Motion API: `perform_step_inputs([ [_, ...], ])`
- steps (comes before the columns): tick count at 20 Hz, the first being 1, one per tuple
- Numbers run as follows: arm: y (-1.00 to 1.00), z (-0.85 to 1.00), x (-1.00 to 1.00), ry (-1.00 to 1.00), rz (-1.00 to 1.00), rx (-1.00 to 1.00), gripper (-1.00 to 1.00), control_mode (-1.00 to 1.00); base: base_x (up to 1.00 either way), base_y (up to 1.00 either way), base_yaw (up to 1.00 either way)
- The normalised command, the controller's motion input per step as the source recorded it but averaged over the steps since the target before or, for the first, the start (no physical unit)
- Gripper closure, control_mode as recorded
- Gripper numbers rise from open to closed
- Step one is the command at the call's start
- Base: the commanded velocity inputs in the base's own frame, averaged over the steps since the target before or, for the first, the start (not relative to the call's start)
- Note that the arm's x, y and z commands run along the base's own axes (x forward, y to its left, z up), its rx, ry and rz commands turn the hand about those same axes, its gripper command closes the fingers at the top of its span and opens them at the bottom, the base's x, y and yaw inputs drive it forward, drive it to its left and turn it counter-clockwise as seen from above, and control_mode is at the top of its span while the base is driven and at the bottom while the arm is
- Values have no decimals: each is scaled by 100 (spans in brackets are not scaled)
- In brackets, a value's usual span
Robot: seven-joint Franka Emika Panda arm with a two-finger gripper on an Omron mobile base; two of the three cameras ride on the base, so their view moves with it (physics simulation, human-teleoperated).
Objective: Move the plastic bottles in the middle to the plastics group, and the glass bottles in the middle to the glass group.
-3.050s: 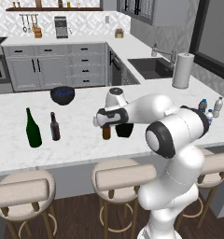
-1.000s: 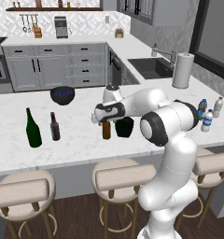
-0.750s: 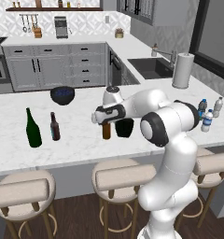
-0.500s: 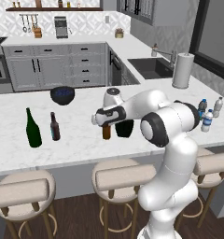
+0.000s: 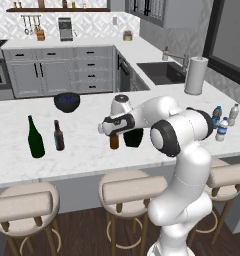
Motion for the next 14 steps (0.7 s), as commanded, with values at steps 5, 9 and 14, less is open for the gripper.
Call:
perform_step_inputs([
  [5,0,0,0,0,0,0,-100,-100,0,0,0],
  [9,0,-1,0,-8,0,0,-100,-100,0,0,0],
  [14,0,-4,0,-9,0,0,-100,-100,0,0,0],
])
